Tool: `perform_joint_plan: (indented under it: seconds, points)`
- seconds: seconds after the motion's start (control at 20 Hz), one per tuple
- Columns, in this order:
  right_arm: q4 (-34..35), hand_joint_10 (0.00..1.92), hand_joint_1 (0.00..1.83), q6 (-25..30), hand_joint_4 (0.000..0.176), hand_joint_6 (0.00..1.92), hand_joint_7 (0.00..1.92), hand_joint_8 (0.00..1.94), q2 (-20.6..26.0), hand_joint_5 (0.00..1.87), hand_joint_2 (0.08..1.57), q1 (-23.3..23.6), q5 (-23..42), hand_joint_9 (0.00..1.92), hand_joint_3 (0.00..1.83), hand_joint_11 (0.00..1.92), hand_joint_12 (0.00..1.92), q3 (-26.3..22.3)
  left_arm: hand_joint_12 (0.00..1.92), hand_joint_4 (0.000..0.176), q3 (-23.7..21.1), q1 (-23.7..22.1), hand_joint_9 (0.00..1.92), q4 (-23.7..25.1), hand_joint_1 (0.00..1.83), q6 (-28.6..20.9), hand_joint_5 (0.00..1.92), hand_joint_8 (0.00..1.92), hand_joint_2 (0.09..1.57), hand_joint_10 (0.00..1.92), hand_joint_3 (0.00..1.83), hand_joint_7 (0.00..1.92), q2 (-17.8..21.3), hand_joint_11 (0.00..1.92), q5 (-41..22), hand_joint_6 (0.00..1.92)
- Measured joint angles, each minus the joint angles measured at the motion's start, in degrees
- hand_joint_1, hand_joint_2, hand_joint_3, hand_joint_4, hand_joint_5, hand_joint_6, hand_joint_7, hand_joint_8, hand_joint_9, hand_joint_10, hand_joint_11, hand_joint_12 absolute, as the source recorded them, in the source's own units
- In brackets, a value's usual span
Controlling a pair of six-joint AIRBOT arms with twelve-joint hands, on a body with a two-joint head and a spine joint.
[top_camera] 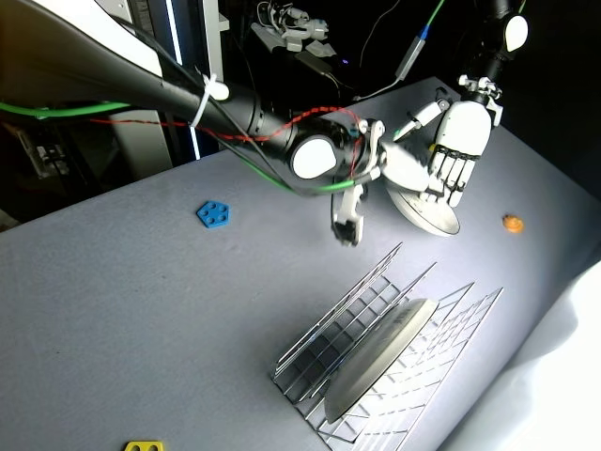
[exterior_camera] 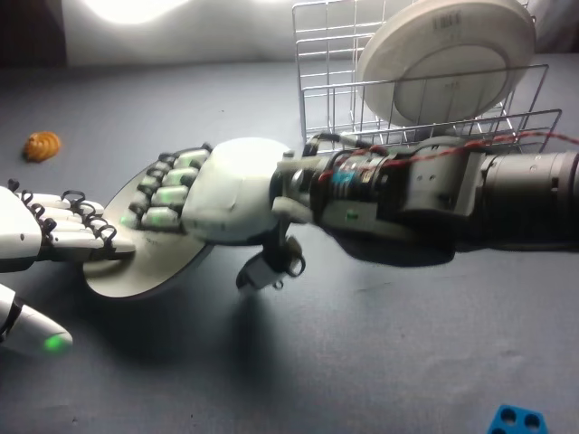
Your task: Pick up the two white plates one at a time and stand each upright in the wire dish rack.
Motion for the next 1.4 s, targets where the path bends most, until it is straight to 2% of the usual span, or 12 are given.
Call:
perform_joint_plan:
  seconds: [0.05,0.25,0.5,0.55,0.6,0.7,0.75,0.8,0.85,0.9,1.1,1.4]
  points:
    - [-0.04,0.0,1.01,0.0,0.0,0.0,0.0,0.0,-0.42,0.01,1.04,0.0,0.11,0.0,0.0,0.0,0.17,0.5,0.06,0.0,0.0,0.0,0.11,0.04,0.0,0.07,0.12,0.01,1.05,0.01,0.0,0.16,0.0,0.01,0.04,0.0]
    - [-0.22,0.01,1.02,-0.55,0.0,0.01,0.02,0.0,-1.38,0.06,1.07,0.02,0.68,0.04,0.01,0.0,0.47,1.53,0.05,0.0,-0.02,-0.04,0.12,0.02,0.0,0.09,0.11,0.01,1.05,0.01,0.0,0.16,-0.02,0.0,-0.02,0.01]
    - [-0.22,0.05,1.11,-0.9,0.0,0.03,0.31,0.02,-1.6,0.33,1.14,1.03,-0.02,0.32,0.01,0.0,1.17,2.58,0.06,0.0,-0.02,-0.04,0.1,0.02,0.0,0.11,0.14,0.01,1.05,0.01,0.0,0.15,-0.02,0.02,-0.02,0.01]
    - [-0.22,0.06,1.12,-1.07,0.0,0.03,0.43,0.02,-1.6,0.43,1.15,1.27,-0.15,0.44,0.01,0.09,1.22,2.69,0.06,0.0,-0.02,-0.04,0.09,0.02,0.0,0.11,0.13,0.0,1.05,0.0,0.0,0.13,-0.02,0.01,-0.02,0.01]
    - [-0.22,0.07,1.13,-1.07,0.0,0.03,0.59,0.02,-1.6,0.57,1.15,1.55,-0.33,0.59,0.0,0.25,1.19,2.71,0.06,0.0,-0.02,-0.04,0.08,0.02,0.0,0.09,0.12,0.0,1.05,0.0,0.0,0.13,-0.02,0.01,0.0,0.0]
    - [-0.68,0.06,1.12,-1.09,0.0,0.04,0.8,0.02,-1.6,0.76,1.16,2.14,-0.37,0.78,0.0,0.43,1.13,2.69,0.07,0.0,-0.02,-0.04,0.09,0.04,0.0,0.11,0.13,0.0,1.05,0.0,0.0,0.14,-0.02,0.01,0.02,0.01]
    - [-0.94,0.06,1.14,-1.11,0.0,0.88,0.97,0.01,-1.55,0.87,1.15,2.49,-0.72,0.95,0.01,0.63,0.97,2.69,0.07,0.0,-0.02,-0.04,0.1,0.04,0.0,0.09,0.13,0.01,1.05,0.0,0.0,0.14,-0.02,0.01,0.02,0.01]
    - [-0.96,0.05,1.21,-1.22,0.0,1.04,1.03,0.65,-1.46,0.94,1.11,2.64,-0.44,1.06,0.03,0.73,0.91,2.69,0.07,0.0,-0.02,-0.04,0.1,0.0,0.0,-0.07,0.12,0.01,1.05,0.0,0.0,0.14,-0.02,0.0,0.0,0.0]
    - [-1.53,0.84,1.35,-1.66,0.0,0.95,1.07,0.71,-1.18,0.99,1.09,2.93,0.24,1.02,0.0,0.84,0.9,2.69,0.04,0.0,-0.02,-0.04,0.09,-0.02,0.0,-0.26,0.12,0.0,1.06,0.0,0.0,0.14,-0.02,0.0,-0.22,0.0]
    - [-1.51,0.96,1.38,-1.57,0.0,0.9,1.11,0.68,-1.05,1.01,1.07,3.28,0.66,1.04,0.0,0.9,0.91,2.67,0.04,0.0,-0.02,-0.04,0.1,0.0,0.0,-0.33,0.12,0.0,1.06,0.0,0.0,0.14,-0.02,0.0,-0.35,0.0]
    - [-1.9,0.95,1.39,-1.73,0.0,0.91,1.13,0.73,-0.81,0.98,1.06,3.08,1.84,1.05,0.0,0.94,0.9,1.97,0.05,0.0,-0.07,-0.04,0.13,0.0,0.0,-0.44,0.12,0.01,1.05,0.01,0.0,0.17,-0.02,0.02,-0.63,0.0]
    - [-1.42,1.04,1.38,-1.57,0.0,1.0,1.05,0.84,0.74,0.93,1.09,2.95,1.9,1.0,0.0,0.9,0.92,0.52,0.05,0.0,-1.11,-6.97,0.09,5.27,0.0,0.0,0.1,0.0,1.06,0.0,0.0,0.13,0.42,0.01,0.04,0.0]
